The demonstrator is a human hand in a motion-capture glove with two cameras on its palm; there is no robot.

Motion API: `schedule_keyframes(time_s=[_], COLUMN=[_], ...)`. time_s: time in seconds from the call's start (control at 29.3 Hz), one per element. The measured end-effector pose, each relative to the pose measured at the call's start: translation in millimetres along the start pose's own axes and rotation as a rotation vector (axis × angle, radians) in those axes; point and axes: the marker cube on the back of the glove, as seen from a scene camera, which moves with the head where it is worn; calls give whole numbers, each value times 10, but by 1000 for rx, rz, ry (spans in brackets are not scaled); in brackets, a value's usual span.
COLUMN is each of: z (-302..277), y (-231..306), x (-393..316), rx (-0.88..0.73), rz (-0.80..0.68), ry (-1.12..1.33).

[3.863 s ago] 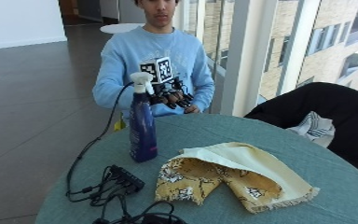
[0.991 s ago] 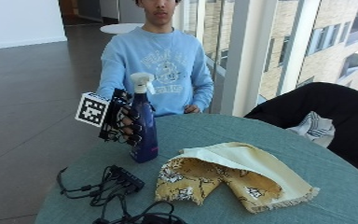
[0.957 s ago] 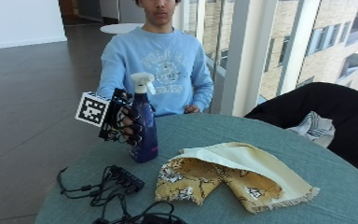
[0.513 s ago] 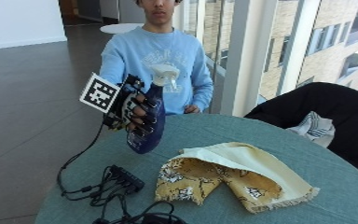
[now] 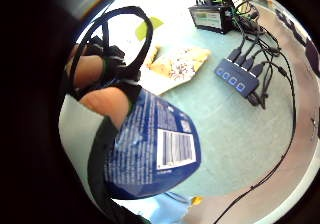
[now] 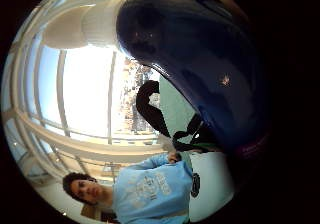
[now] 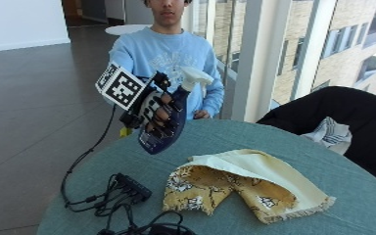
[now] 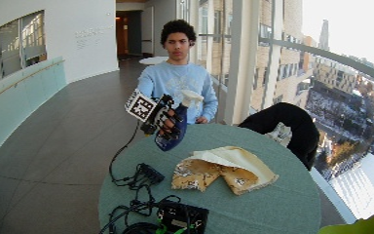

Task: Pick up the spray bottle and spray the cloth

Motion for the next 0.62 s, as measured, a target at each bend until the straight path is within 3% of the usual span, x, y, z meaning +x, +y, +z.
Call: schedule_keyframes(time_s=[0.62], z=[56], y=[-119], x=[63], rx=[-126], rz=[88], ry=[141])
